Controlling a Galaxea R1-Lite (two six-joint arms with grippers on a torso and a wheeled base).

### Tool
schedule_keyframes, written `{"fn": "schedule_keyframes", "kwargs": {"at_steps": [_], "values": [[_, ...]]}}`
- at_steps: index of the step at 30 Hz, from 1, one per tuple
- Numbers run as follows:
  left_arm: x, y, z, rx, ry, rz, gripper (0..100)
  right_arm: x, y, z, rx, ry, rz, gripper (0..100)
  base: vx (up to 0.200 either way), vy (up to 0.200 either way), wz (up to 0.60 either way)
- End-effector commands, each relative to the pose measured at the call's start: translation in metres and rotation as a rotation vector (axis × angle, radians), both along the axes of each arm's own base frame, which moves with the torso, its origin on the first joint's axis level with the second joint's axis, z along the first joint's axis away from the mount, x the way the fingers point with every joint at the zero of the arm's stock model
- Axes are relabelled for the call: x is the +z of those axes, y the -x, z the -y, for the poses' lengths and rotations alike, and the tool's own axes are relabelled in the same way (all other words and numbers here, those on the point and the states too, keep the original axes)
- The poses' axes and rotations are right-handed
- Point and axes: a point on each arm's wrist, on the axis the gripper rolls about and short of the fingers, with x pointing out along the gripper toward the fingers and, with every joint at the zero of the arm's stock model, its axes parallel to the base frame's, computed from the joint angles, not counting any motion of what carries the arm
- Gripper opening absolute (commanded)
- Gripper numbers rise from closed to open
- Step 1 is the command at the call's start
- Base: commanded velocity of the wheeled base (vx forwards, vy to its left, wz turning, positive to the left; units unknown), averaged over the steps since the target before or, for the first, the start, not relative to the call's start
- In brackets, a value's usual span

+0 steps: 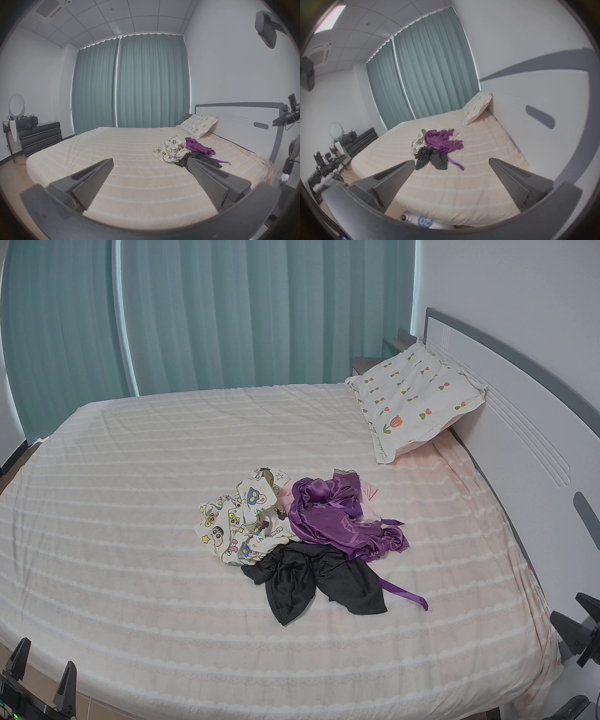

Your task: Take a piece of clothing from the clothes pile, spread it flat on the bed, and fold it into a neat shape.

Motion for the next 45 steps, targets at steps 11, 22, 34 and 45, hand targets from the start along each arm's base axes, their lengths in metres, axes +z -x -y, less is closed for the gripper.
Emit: {"fn": "schedule_keyframes", "kwargs": {"at_steps": [11, 22, 34, 45], "values": [[-0.005, 0.0, 0.0, 0.0, 0.001, -0.001, 100, -0.076, -0.171, -0.049, 0.103, -0.295, -0.604, 100, 0.0, 0.0, 0.0], [-0.005, 0.0, 0.0, 0.0, 0.001, -0.001, 100, -0.153, -0.227, -0.08, 0.055, -0.374, -0.648, 100, 0.0, 0.0, 0.0], [-0.005, 0.0, 0.0, 0.0, 0.001, -0.001, 100, -0.193, -0.286, -0.124, 0.009, -0.321, -0.555, 100, 0.0, 0.0, 0.0], [-0.005, 0.0, 0.0, 0.0, 0.001, -0.001, 100, -0.181, -0.325, -0.15, 0.033, -0.321, -0.533, 100, 0.0, 0.0, 0.0]]}}
